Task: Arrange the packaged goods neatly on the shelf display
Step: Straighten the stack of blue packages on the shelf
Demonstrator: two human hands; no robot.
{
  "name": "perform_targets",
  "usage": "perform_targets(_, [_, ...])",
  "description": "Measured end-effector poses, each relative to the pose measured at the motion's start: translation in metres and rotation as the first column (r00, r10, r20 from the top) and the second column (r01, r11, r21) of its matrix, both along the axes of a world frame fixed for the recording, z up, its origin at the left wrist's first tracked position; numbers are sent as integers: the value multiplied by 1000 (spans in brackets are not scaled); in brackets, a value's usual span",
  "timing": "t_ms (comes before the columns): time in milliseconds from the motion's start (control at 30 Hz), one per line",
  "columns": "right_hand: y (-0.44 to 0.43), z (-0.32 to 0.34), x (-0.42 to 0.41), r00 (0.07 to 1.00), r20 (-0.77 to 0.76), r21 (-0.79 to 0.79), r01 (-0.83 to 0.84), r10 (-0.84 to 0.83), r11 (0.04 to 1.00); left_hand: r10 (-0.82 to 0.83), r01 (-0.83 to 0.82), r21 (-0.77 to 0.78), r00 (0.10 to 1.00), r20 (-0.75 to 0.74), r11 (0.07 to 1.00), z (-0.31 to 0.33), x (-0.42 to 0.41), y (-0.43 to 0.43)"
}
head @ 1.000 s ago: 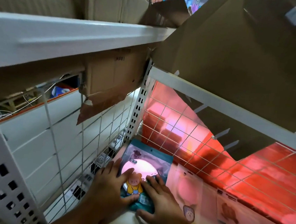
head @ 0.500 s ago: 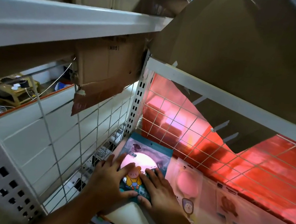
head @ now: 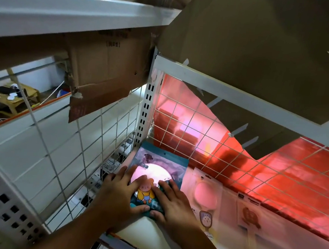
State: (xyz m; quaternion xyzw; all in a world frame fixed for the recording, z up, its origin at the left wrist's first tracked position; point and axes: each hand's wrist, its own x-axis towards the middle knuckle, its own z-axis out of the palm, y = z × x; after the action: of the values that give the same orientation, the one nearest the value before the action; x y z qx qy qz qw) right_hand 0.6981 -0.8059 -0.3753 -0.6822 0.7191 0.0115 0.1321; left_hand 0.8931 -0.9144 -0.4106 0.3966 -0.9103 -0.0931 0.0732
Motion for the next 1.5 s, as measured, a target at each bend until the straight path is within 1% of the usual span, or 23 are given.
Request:
perform_targets(233, [-1, 3, -3, 1000, -4, 22, -8, 8, 1000, 15, -15, 18, 1000, -4, 1000, 3, 0, 2])
perform_targets(367, [-1, 5, -2, 999, -35, 24, -25, 26, 999, 12, -12, 25, 1000, -10, 1000, 4, 1, 3])
perform_targets(433, [-1, 10, 0, 999, -36, 24, -26, 27, 999, 36, -36, 45, 999, 0, 998, 7, 2, 1])
perform_targets(467, [0, 14, 1, 999, -34, -5, -12, 11, 1000, 49, -49, 42, 999, 4, 998, 11, 1, 0])
perform_targets(533, [2, 22, 3, 999, -28, -146, 40, -45, 989, 63, -63, 20, 998, -2, 998, 22, -5, 2])
perform_targets(600, [3, 31, 5, 995, 5, -278, 98, -101, 956, 46, -46, -9, 999, -25, 999, 35, -13, 10])
perform_targets(633, [4, 36, 6, 992, 31, -324, 126, -123, 938, 32, -33, -19, 998, -57, 999, 40, -18, 15])
perform_targets(700, [8, 45, 8, 976, 108, -354, 213, -187, 910, 12, -15, -26, 995, -98, 1000, 47, -24, 21])
perform_targets(767, [15, 47, 10, 931, 219, -322, 351, -291, 879, 32, -27, 41, 990, -136, 999, 47, -22, 20])
perform_targets(833, [21, 43, 15, 864, 336, -225, 461, -375, 858, 80, -58, 142, 985, -151, 988, 44, -18, 14])
perform_targets(900, [23, 35, 27, 795, 454, -109, 498, -403, 860, 206, -142, 312, 961, -184, 940, 38, -16, 6])
perform_targets(933, [24, 32, 34, 771, 488, -69, 503, -410, 862, 244, -159, 369, 950, -195, 916, 35, -15, 3])
perform_targets(967, [24, 29, 42, 759, 503, -53, 505, -414, 861, 240, -144, 390, 948, -209, 910, 32, -13, 1])
perform_targets(1100, [25, 25, 58, 766, 499, -56, 496, -406, 867, 156, -67, 374, 964, -215, 925, 31, -7, -1])
perform_targets(1200, [27, 27, 58, 778, 487, -72, 489, -397, 869, 175, -89, 387, 966, -193, 918, 39, -5, 1])
perform_targets(1300, [32, 32, 55, 787, 483, -63, 470, -385, 881, 144, -44, 400, 964, -223, 915, 41, -4, 4])
perform_targets(1433, [37, 38, 54, 807, 464, -50, 435, -365, 899, 153, -81, 384, 975, -162, 920, 40, 0, 5])
perform_targets(1500, [38, 46, 51, 811, 457, -48, 433, -366, 900, 124, -69, 337, 982, -145, 939, 39, 2, 3])
